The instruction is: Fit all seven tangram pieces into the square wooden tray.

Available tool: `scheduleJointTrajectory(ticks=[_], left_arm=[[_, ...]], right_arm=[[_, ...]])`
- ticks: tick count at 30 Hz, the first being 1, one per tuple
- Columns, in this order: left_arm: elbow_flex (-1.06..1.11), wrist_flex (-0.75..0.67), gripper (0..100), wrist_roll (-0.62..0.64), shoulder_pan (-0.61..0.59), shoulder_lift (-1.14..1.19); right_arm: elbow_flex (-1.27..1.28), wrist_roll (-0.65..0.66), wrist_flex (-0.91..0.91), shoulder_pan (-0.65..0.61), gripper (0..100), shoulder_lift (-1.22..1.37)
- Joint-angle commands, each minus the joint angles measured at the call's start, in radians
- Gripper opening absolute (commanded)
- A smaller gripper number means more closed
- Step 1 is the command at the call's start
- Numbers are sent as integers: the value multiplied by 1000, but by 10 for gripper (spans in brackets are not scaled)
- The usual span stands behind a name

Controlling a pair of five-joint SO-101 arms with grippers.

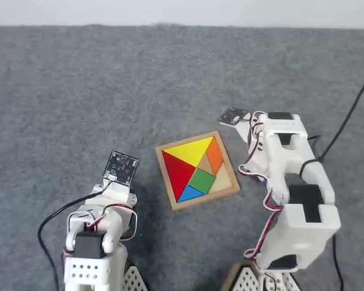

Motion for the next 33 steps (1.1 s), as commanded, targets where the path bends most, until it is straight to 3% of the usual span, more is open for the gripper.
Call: scheduleJointTrajectory(ticks=[1,10,23,33], left_arm=[[-10,3,22,-8,-6,-17],[-10,3,22,-8,-6,-17],[-10,3,22,-8,-6,-17],[-10,3,22,-8,-6,-17]], right_arm=[[-44,14,-42,-41,164,15],[-51,-51,-4,-22,122,5],[-117,-374,174,-87,122,-305],[-95,-807,183,-306,122,-300]])
